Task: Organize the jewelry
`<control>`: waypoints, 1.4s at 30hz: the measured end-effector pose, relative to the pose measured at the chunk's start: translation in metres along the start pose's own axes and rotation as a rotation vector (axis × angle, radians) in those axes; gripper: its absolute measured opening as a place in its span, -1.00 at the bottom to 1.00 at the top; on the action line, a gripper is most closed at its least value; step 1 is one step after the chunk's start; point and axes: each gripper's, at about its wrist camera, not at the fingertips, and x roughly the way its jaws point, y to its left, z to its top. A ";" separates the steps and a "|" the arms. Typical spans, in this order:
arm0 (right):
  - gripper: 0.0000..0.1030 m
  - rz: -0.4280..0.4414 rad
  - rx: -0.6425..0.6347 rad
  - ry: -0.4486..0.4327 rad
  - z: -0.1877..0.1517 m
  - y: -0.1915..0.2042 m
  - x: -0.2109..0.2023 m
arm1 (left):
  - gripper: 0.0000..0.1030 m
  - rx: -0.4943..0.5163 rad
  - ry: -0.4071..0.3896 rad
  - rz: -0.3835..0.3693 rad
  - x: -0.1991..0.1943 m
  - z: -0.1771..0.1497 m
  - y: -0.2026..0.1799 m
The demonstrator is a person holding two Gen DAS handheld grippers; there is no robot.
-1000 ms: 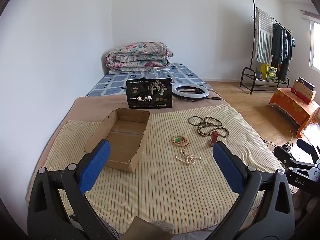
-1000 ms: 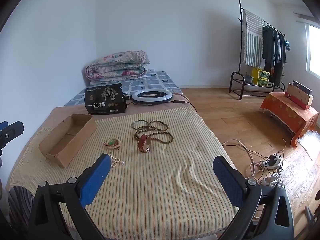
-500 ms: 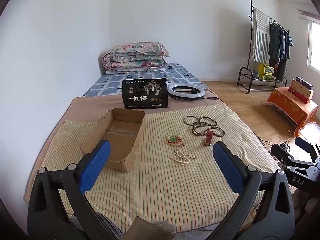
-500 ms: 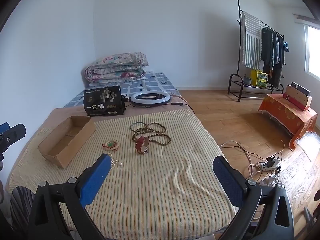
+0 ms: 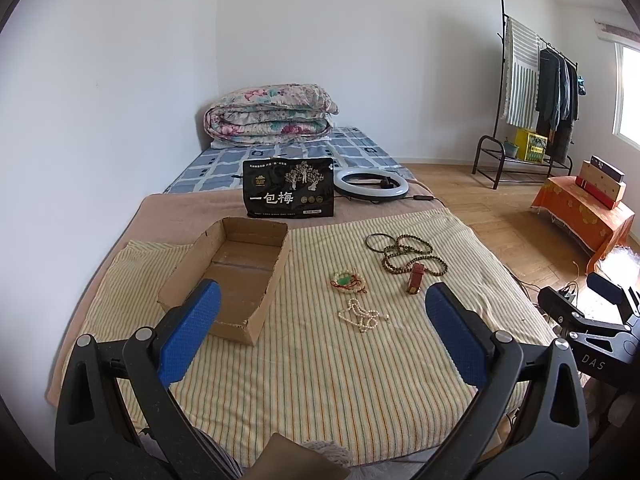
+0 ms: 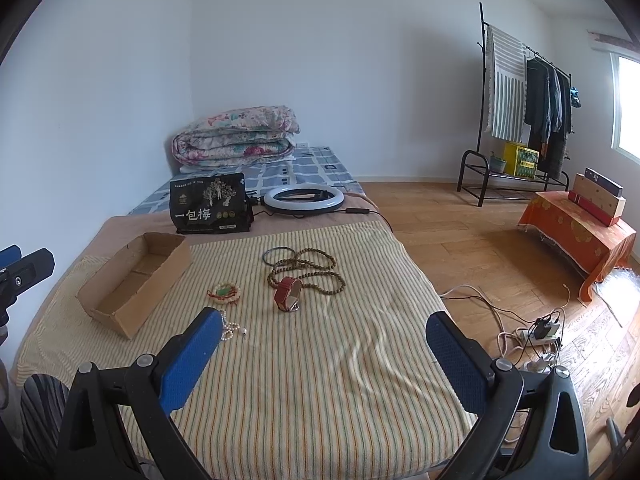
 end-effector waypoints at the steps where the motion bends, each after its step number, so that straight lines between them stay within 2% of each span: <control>1: 0.99 0.000 -0.001 0.000 0.000 0.000 0.000 | 1.00 -0.001 0.000 -0.002 -0.001 0.001 0.002; 42: 0.99 0.032 -0.010 0.013 0.001 0.009 -0.005 | 1.00 -0.010 0.000 -0.011 -0.004 0.002 0.006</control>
